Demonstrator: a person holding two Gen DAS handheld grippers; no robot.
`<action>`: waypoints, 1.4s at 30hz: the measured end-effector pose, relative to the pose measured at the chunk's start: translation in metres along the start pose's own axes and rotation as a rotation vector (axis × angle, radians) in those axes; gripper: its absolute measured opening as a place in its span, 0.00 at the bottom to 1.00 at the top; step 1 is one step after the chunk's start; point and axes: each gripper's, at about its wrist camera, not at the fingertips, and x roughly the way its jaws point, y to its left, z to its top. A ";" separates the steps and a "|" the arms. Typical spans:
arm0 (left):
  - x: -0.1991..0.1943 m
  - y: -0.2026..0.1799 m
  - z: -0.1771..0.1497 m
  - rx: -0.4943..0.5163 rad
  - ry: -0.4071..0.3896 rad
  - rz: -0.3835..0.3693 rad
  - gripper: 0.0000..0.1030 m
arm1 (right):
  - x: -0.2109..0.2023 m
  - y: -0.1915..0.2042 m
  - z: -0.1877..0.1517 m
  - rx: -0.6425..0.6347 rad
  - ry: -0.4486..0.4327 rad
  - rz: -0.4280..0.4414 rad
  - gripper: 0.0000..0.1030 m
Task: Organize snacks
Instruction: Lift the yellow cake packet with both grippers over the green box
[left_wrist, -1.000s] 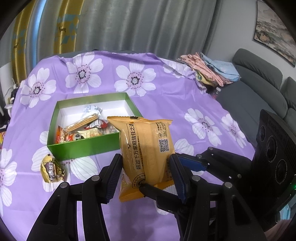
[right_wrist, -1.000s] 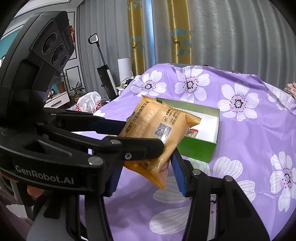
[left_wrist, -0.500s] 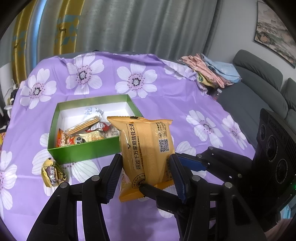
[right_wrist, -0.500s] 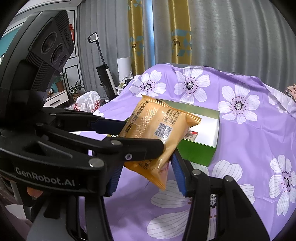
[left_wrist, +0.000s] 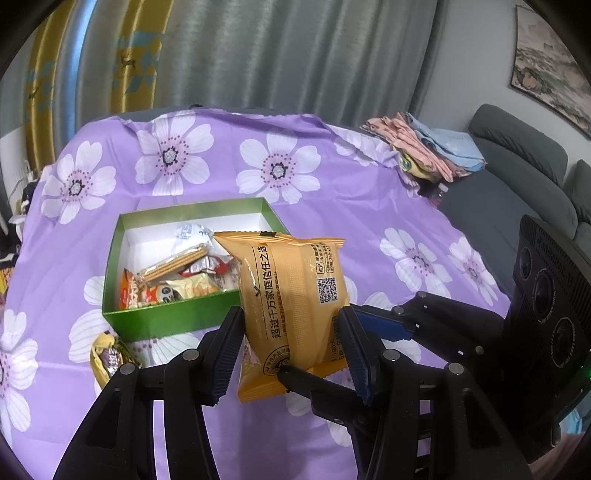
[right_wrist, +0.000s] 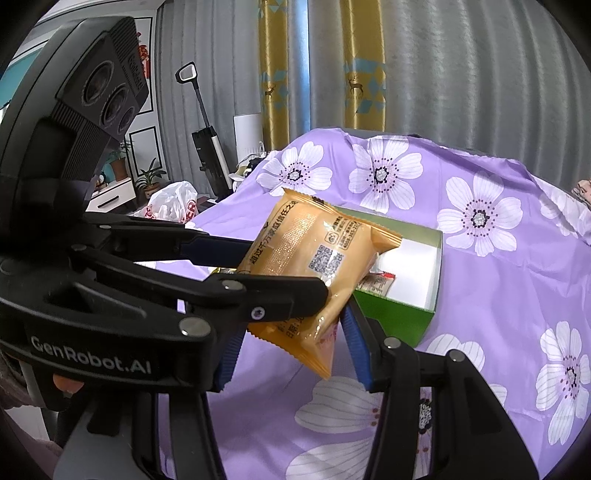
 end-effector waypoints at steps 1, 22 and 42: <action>0.001 0.001 0.002 -0.001 -0.001 0.000 0.50 | 0.001 0.000 0.000 -0.001 -0.001 -0.001 0.50; 0.023 0.019 0.020 -0.005 0.000 -0.008 0.50 | 0.027 -0.015 0.015 0.013 0.000 -0.014 0.50; 0.057 0.051 0.042 -0.018 -0.005 -0.011 0.50 | 0.065 -0.032 0.029 0.013 -0.004 -0.015 0.50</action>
